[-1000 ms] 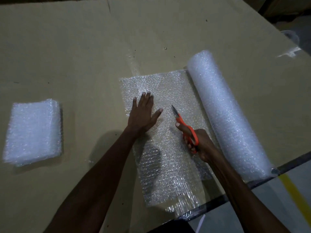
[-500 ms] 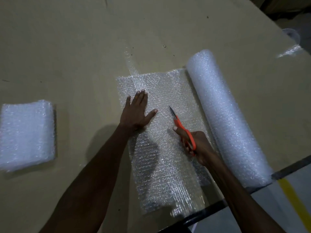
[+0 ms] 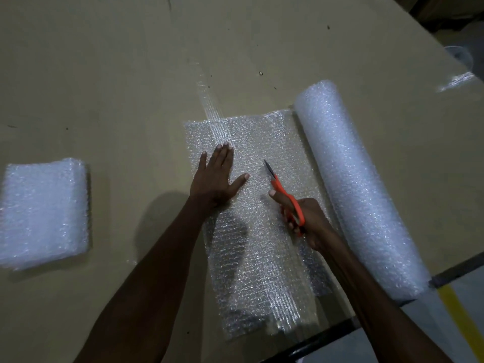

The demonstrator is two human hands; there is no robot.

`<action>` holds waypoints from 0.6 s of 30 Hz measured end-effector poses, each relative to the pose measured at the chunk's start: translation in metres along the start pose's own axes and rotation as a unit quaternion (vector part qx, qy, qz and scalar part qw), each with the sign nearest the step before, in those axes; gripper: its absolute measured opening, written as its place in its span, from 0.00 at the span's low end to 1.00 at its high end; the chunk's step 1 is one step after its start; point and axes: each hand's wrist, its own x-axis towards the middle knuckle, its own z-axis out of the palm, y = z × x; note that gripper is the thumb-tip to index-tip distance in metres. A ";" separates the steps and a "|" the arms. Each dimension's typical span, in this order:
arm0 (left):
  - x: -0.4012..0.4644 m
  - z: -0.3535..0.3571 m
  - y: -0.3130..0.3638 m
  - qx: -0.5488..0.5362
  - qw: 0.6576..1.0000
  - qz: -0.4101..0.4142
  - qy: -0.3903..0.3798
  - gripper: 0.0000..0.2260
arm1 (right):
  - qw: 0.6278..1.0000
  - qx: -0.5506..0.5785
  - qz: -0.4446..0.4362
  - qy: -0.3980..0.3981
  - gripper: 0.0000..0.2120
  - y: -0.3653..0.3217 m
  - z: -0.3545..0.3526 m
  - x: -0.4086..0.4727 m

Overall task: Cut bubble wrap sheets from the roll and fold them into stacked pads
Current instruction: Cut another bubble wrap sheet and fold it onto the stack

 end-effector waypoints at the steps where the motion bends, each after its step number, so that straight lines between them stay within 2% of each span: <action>1: 0.000 0.000 0.000 0.000 1.000 0.000 0.000 0.40 | 1.000 -0.001 -0.001 -0.001 0.25 -0.002 0.000 0.002; 18: -0.002 -0.003 0.002 -0.011 1.000 -0.004 -0.002 0.39 | 1.000 0.015 -0.014 -0.006 0.23 -0.005 0.006 0.015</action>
